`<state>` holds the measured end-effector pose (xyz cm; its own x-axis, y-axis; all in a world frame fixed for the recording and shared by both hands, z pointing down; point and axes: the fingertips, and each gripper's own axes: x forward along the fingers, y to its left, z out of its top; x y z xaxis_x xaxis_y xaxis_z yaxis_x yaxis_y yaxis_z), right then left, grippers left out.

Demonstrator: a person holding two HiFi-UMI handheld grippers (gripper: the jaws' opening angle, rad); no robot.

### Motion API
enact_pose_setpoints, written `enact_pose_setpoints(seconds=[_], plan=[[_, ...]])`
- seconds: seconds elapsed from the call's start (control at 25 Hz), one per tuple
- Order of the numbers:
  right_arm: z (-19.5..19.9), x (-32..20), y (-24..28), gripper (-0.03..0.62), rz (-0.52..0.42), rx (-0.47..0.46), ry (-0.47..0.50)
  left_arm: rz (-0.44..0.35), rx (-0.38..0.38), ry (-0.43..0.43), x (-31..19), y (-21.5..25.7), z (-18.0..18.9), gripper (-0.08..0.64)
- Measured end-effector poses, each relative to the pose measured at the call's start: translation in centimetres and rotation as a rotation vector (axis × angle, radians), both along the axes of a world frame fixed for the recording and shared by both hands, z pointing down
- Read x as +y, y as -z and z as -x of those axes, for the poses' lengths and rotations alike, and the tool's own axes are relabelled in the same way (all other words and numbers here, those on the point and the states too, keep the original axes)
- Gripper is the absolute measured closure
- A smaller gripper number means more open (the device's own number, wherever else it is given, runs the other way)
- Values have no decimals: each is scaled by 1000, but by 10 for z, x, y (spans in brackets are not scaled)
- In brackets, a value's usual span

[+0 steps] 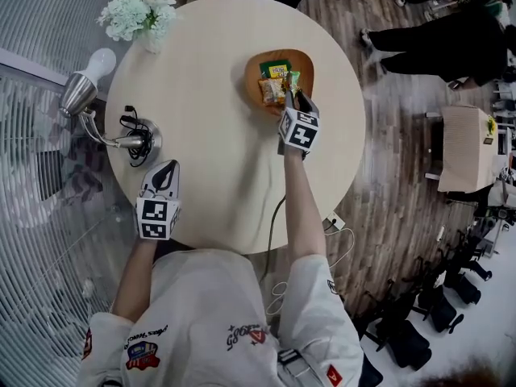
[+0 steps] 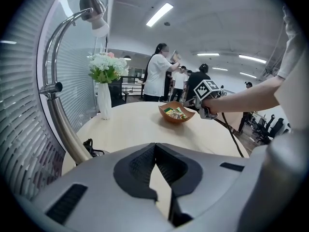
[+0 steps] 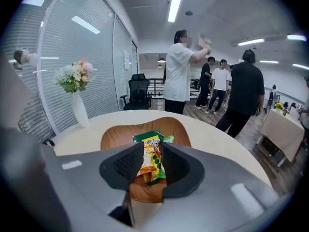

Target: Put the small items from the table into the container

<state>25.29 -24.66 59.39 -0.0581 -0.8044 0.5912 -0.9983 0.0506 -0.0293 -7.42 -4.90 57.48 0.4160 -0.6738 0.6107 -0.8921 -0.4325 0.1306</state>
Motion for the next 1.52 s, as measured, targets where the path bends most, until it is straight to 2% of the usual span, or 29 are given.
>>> enact_pose_setpoints(seconds=[0.2, 0.32, 0.52, 0.72, 0.92, 1.2, 1.52], plan=[[15, 41, 38, 519, -94, -107, 73, -29, 17, 37, 2, 12, -15, 552], [29, 77, 61, 591, -146, -179, 123, -48, 31, 42, -1, 20, -23, 552], [71, 145, 92, 591, -213, -263, 212, -71, 43, 33, 6, 36, -29, 552], [122, 221, 85, 591, -159, -353, 291, -82, 49, 5, 26, 42, -45, 554], [151, 283, 71, 591, -114, -423, 320, -87, 39, -23, 55, 47, -60, 552], [174, 349, 54, 591, -75, -404, 347, -67, 37, -72, 105, 29, -69, 552], [159, 348, 64, 592, -96, -345, 344, -87, 50, -129, 115, 36, -90, 552]])
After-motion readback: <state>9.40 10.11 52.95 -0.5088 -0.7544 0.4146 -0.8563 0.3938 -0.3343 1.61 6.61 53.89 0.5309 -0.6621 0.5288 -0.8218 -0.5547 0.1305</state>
